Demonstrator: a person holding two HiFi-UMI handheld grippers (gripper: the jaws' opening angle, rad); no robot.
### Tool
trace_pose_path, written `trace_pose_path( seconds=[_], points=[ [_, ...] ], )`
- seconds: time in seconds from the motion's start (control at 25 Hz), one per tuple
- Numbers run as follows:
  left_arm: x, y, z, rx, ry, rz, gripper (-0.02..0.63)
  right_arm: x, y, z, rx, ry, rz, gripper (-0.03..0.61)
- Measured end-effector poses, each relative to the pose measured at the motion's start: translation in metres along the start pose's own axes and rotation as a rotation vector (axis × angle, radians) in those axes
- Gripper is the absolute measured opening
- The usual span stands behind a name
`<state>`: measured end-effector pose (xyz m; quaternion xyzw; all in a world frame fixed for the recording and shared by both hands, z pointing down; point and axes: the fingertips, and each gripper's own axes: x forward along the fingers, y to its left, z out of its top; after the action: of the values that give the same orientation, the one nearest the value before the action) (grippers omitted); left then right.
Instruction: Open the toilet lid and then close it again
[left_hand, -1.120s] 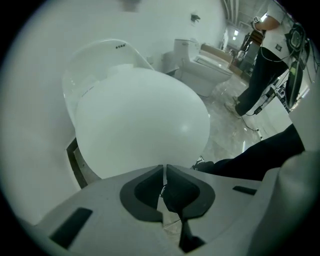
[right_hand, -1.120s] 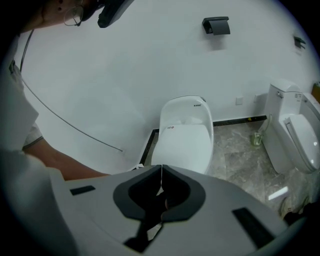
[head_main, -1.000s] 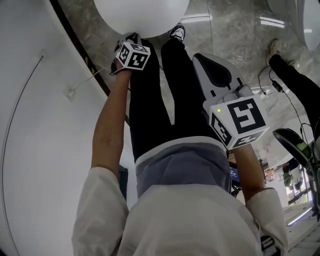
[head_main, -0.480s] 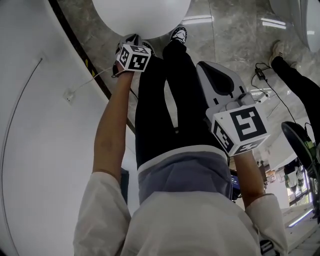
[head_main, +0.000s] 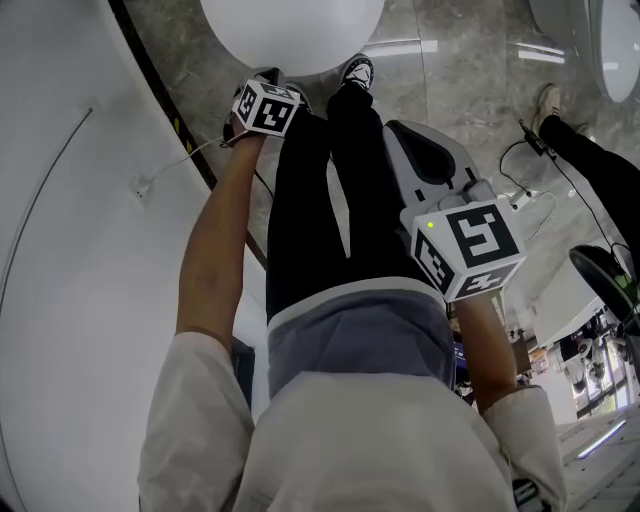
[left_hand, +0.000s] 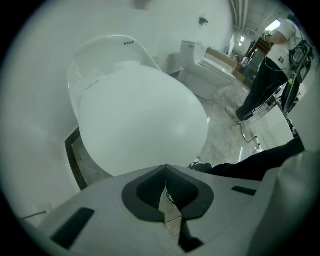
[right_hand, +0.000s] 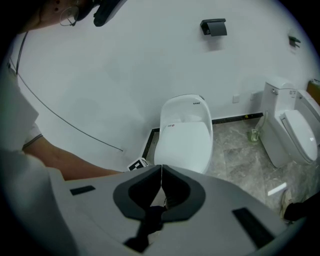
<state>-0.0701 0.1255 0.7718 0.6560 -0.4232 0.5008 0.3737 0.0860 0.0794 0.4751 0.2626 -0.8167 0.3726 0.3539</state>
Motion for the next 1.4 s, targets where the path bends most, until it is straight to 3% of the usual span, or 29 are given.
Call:
trace_pose_path(
  seconds=[0.4,0.96,1.4],
  points=[
    [-0.066,0.018,0.011,-0.101,-0.053,0.023,0.009,-0.029,0.018,0.015,-0.052,-0.038,-0.023,0.011],
    [-0.213,0.019,0.082,-0.24,-0.331,0.007,0.009,-0.096,0.029,0.076,-0.11,-0.133,-0.062,0.011],
    [-0.328,0.013,0.119,-0.224,-0.527,0.023,0.009,-0.137,0.049,0.11,-0.123,-0.24,-0.084,0.011]
  ],
)
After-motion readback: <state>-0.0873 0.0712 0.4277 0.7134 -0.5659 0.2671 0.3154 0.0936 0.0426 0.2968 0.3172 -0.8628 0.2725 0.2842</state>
